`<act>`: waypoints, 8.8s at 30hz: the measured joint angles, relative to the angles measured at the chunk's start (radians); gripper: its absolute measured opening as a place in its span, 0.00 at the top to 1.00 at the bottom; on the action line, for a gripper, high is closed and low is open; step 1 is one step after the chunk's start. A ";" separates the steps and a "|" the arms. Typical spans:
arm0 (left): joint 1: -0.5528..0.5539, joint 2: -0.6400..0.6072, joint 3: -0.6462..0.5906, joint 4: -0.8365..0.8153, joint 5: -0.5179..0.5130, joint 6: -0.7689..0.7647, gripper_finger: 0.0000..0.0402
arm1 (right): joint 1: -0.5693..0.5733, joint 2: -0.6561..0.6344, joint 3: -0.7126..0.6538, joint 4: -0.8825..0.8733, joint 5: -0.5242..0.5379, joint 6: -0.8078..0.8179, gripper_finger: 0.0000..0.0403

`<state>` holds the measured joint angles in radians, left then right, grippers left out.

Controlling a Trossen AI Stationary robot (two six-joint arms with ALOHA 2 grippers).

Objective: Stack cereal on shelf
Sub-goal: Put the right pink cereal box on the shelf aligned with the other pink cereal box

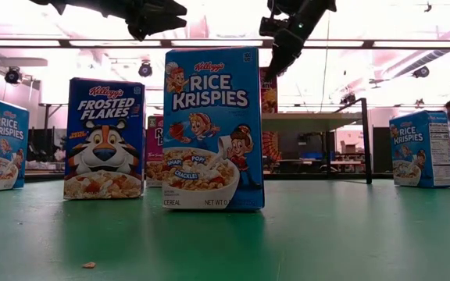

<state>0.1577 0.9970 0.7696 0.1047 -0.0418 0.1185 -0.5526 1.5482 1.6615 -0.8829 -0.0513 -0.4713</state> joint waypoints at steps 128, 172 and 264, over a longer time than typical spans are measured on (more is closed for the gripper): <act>0.000 0.000 0.000 -0.001 0.000 -0.001 0.48 | 0.155 0.039 -0.021 0.223 0.238 0.147 0.98; -0.031 0.000 -0.020 0.027 0.060 -0.027 0.48 | 0.328 0.010 -0.158 0.179 0.290 0.584 0.98; -0.036 0.066 -0.014 0.222 0.051 -0.023 0.48 | 0.071 -0.348 -0.589 0.899 0.240 0.363 0.98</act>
<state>0.1215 1.0626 0.7551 0.3269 0.0094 0.0956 -0.4819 1.2006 1.0729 0.0157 0.1888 -0.1085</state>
